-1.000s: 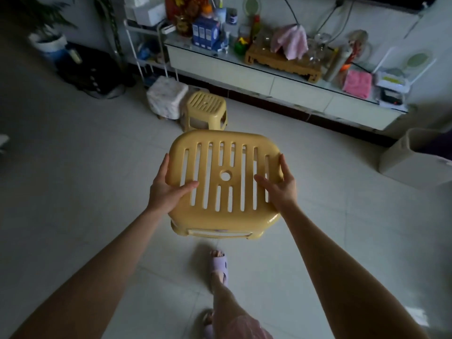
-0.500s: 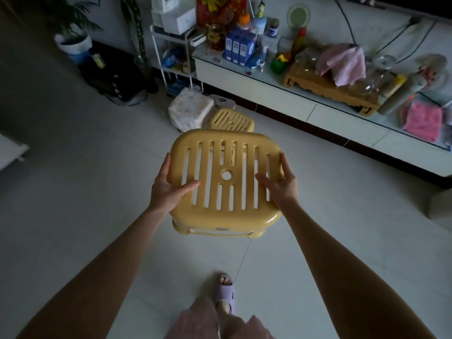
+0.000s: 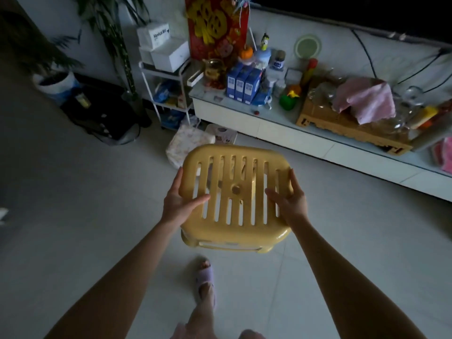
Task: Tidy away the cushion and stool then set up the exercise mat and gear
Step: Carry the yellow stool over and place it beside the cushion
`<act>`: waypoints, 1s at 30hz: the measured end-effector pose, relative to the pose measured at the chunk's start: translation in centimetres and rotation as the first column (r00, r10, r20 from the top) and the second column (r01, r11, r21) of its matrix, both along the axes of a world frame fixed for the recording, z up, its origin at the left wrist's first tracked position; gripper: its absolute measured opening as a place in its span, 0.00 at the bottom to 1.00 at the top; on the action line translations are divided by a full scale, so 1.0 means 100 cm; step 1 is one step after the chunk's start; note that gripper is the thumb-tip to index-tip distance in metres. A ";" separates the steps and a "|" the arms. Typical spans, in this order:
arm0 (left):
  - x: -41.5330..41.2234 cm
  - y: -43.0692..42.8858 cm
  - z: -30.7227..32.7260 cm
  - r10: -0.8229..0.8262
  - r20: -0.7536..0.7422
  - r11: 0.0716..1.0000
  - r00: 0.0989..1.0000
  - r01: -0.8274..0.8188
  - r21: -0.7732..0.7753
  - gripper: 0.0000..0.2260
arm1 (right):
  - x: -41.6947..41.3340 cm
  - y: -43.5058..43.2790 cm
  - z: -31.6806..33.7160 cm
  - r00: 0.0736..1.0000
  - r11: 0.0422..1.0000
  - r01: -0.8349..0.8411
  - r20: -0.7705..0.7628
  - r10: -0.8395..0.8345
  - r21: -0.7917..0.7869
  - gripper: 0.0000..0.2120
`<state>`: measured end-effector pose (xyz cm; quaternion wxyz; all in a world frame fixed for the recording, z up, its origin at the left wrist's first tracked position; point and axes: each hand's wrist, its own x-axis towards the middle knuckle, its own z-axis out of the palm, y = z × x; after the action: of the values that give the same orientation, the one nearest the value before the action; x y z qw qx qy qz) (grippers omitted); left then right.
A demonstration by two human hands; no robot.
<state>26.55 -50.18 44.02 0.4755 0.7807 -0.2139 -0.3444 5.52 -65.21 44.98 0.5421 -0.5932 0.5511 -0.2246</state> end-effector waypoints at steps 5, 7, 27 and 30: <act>0.071 -0.067 -0.004 -0.105 0.016 0.994 0.994 0.105 0.012 0.43 | 0.062 -0.049 -0.006 0.997 0.996 0.079 0.011 -0.079 0.033 0.41; 0.094 -0.091 -0.010 -0.142 0.018 0.989 0.990 0.141 0.038 0.44 | 0.080 -0.065 -0.008 0.994 0.993 0.111 0.004 -0.111 0.041 0.41; 0.209 -0.321 -0.139 -0.249 -0.080 0.950 0.965 0.260 0.174 0.51 | 0.181 -0.267 -0.141 0.971 0.972 0.210 -0.138 -0.195 0.105 0.39; 0.219 -0.344 -0.165 -0.257 -0.094 0.945 0.962 0.270 0.185 0.51 | 0.190 -0.288 -0.166 0.970 0.974 0.206 -0.149 -0.191 0.096 0.39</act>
<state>48.46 -84.61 27.53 0.3528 0.7759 -0.2650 -0.4509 24.54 -94.04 28.33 0.5093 -0.5184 0.6556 -0.2052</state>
